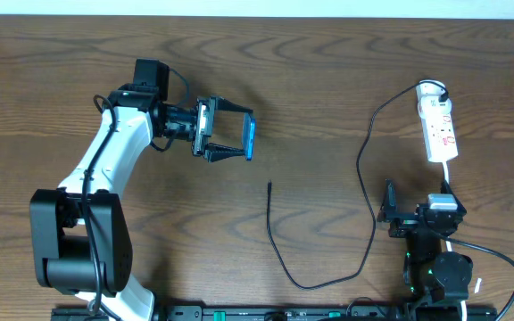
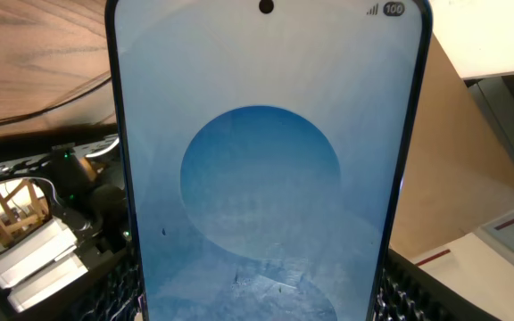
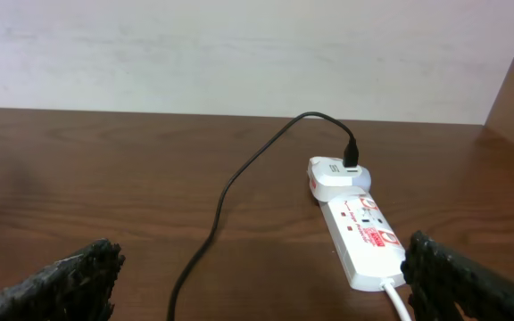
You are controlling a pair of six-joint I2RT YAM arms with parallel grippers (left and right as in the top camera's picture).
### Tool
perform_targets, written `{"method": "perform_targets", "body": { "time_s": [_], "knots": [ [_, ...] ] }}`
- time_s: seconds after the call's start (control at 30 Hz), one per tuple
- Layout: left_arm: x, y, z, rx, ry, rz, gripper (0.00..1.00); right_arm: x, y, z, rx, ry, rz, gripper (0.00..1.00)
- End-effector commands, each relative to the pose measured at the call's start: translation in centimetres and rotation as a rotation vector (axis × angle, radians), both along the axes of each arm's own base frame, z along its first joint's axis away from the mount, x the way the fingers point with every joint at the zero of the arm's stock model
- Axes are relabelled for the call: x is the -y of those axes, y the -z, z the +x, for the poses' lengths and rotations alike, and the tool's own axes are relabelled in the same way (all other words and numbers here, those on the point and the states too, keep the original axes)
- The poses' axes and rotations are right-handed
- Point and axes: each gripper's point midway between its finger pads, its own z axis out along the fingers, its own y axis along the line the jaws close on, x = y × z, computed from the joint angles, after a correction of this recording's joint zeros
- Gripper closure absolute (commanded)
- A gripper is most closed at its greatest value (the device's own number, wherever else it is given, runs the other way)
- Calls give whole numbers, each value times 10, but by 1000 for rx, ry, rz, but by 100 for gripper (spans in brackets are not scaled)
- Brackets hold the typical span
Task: Plug charger to phone and switch on socket
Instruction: 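Lift the phone with the left gripper and swing it rightward, then hold the phone raised in the left gripper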
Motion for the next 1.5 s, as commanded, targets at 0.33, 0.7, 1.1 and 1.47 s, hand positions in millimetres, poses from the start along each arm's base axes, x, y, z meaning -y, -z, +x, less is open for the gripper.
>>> {"method": "perform_targets", "body": {
  "time_s": [0.33,0.7,1.1,1.47],
  "knots": [
    [2,-20,-5,21,14,-54,93,0,0,0,3,3,13,1],
    [2,-20,-5,20,14,-54,93,0,0,0,3,3,13,1],
    [2,-20,-5,20,13,-52,93,0,0,0,3,3,13,1],
    [1,-16,-4,22,6,-29,93,0,0,0,3,3,13,1]
  ]
}}
